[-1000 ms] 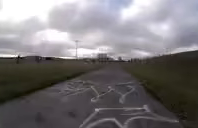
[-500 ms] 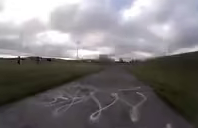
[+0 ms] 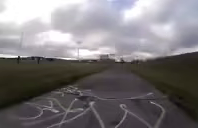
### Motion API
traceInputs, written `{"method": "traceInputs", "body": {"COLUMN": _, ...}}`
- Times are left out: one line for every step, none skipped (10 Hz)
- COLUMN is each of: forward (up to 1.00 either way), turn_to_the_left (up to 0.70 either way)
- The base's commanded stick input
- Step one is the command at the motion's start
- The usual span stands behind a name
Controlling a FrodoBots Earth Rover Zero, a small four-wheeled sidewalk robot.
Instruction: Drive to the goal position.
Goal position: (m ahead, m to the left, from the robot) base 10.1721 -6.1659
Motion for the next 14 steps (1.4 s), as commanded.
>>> {"method": "traceInputs", "body": {"forward": 0.00, "turn_to_the_left": 0.00}}
{"method": "traceInputs", "body": {"forward": 0.00, "turn_to_the_left": 0.00}}
{"method": "traceInputs", "body": {"forward": 0.00, "turn_to_the_left": 0.00}}
{"method": "traceInputs", "body": {"forward": 0.00, "turn_to_the_left": 0.00}}
{"method": "traceInputs", "body": {"forward": 0.00, "turn_to_the_left": 0.00}}
{"method": "traceInputs", "body": {"forward": 0.00, "turn_to_the_left": 0.00}}
{"method": "traceInputs", "body": {"forward": 0.00, "turn_to_the_left": 0.00}}
{"method": "traceInputs", "body": {"forward": 0.00, "turn_to_the_left": -0.02}}
{"method": "traceInputs", "body": {"forward": 0.00, "turn_to_the_left": -0.06}}
{"method": "traceInputs", "body": {"forward": 0.00, "turn_to_the_left": -0.58}}
{"method": "traceInputs", "body": {"forward": 1.00, "turn_to_the_left": -0.31}}
{"method": "traceInputs", "body": {"forward": 1.00, "turn_to_the_left": -0.02}}
{"method": "traceInputs", "body": {"forward": 1.00, "turn_to_the_left": 0.00}}
{"method": "traceInputs", "body": {"forward": 1.00, "turn_to_the_left": -0.40}}
